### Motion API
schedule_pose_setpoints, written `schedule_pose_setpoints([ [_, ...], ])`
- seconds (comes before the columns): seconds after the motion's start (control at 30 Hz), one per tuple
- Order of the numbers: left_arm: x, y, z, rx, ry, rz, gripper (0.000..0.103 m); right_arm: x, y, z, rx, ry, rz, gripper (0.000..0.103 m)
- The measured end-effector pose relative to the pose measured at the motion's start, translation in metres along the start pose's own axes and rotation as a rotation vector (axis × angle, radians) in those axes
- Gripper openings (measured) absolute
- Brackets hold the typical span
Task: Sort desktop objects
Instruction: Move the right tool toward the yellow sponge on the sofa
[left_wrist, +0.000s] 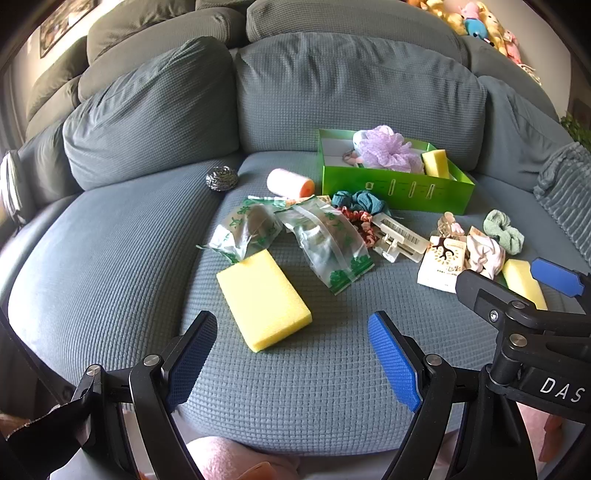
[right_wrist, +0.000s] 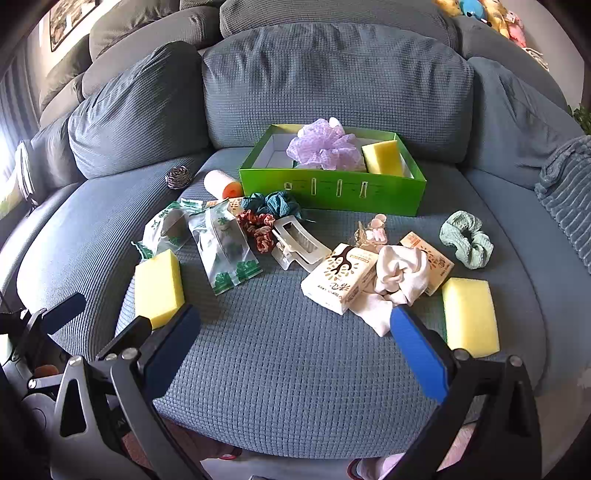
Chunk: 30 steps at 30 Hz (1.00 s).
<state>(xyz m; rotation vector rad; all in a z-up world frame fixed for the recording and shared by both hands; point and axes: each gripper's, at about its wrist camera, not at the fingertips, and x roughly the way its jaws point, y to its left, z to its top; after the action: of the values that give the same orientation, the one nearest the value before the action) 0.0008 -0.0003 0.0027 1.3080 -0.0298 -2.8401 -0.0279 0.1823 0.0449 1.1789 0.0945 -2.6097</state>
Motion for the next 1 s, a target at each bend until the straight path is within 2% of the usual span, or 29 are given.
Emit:
schedule_pose_setpoints([
  [0.13,0.004,0.002,-0.001,-0.001,0.005,0.013,0.085,0.003,0.003,-0.001,-0.002,0.007,0.007,0.103],
  [0.63,0.025,0.036,-0.013,-0.076,0.068,-0.015,0.085,0.027,0.033,-0.001,-0.042,0.058,0.084,0.103],
  [1.0,0.034,0.047,-0.015,-0.092,0.089,-0.035,0.085,0.038,0.048,0.002,-0.058,0.080,0.141,0.103],
])
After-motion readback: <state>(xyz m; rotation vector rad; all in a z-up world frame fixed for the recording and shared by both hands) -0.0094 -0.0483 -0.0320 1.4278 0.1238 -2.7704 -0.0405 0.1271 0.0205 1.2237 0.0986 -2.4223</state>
